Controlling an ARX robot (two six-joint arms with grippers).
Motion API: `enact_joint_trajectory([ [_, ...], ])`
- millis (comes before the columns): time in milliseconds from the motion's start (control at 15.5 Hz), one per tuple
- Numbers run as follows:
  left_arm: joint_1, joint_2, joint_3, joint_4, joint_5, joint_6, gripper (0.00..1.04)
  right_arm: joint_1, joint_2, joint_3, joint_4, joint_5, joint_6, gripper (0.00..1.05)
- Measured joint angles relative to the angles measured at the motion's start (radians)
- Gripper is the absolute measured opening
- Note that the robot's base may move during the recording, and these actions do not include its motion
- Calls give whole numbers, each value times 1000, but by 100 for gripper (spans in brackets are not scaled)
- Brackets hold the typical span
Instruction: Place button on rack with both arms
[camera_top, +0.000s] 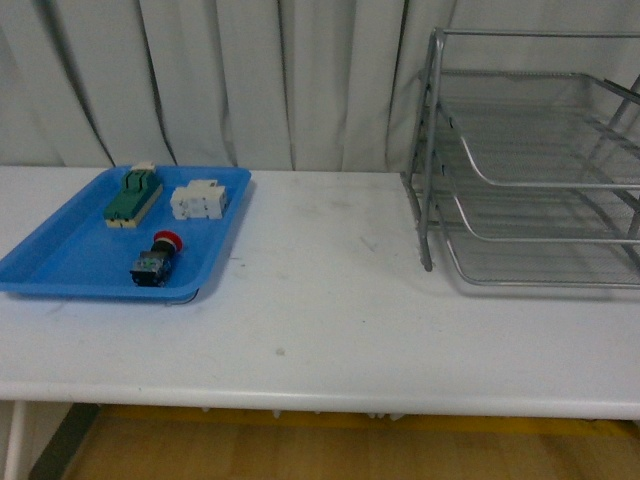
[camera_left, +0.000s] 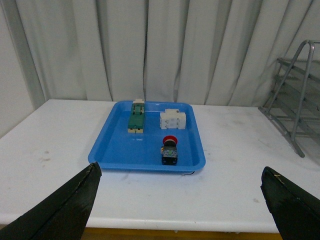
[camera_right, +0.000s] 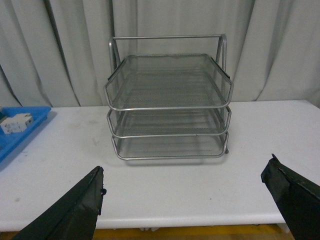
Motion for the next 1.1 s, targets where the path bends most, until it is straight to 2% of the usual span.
enact_joint_trajectory([
  [969, 0, 0, 0, 0, 0, 0, 98, 0, 5, 2, -13, 8, 10, 98],
  [1034, 0, 0, 0, 0, 0, 0, 98, -28, 74, 10, 24, -2, 47, 98],
  [1098, 0, 0, 0, 0, 1, 0, 98, -121, 239, 39, 155, -49, 89, 98],
])
